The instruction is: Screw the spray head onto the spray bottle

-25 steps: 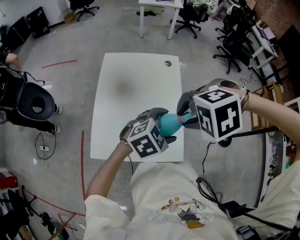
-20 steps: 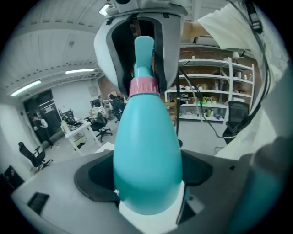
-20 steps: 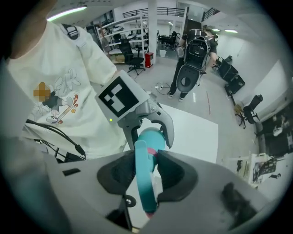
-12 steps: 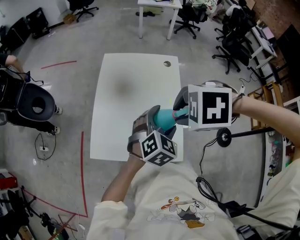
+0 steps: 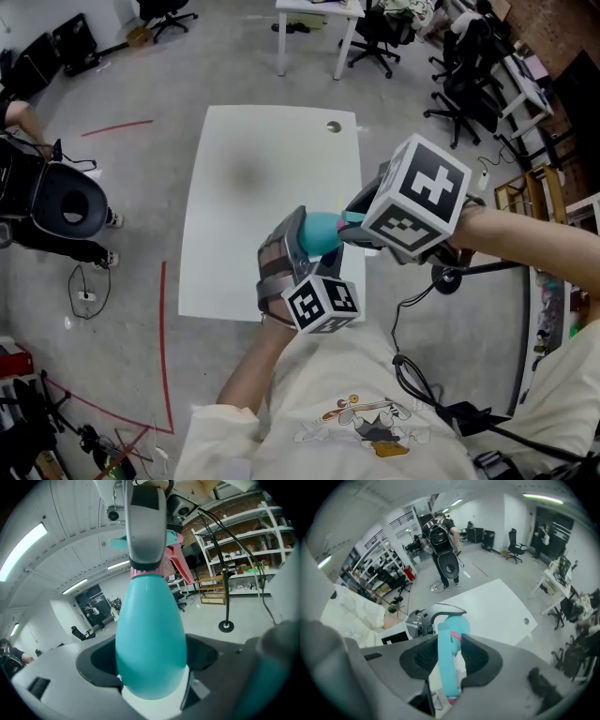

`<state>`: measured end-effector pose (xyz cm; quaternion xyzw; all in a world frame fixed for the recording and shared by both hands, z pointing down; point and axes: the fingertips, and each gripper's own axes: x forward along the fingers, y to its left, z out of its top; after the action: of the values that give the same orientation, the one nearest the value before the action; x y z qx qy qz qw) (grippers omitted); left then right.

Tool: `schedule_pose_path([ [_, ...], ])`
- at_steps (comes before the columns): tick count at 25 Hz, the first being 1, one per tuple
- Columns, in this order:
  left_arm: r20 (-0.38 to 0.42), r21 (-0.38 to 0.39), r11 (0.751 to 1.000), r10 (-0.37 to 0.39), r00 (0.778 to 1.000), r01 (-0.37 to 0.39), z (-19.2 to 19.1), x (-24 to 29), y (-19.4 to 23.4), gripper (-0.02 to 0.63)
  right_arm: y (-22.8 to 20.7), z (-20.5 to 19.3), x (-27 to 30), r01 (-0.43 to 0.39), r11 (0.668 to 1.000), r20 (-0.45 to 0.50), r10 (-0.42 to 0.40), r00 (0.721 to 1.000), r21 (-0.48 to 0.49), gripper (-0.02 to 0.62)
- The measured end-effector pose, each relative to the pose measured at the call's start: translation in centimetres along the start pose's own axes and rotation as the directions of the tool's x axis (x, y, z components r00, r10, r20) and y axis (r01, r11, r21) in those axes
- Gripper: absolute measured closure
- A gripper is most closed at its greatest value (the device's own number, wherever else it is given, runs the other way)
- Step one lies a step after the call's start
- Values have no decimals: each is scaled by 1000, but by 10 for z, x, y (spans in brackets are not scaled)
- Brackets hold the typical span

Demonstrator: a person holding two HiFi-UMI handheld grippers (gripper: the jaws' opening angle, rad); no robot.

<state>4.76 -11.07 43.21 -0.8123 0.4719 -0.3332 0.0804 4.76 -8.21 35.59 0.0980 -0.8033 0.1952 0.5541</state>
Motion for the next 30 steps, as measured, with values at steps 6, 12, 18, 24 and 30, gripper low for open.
schedule_pose_path([
  [6,8,15,999,49,999,-49,1,-1,2,195,-3,-3,0,-19,978,56,8,998,210,465],
  [12,23,29,997,65,998,-66,0,0,0,195,-2,-7,1,-34,957,66,16,998,290,465],
  [18,57,-13,1000,-7,998,8,-6,4,0,195,7,-6,-2,-49,985,40,43,998,168,425],
  [24,50,-1,996,-87,995,87,-24,11,4,195,12,-11,-11,-86,993,31,84,996,85,402],
  [30,71,-20,988,-152,986,154,-23,17,18,195,7,-9,-29,-51,998,28,50,998,35,403],
])
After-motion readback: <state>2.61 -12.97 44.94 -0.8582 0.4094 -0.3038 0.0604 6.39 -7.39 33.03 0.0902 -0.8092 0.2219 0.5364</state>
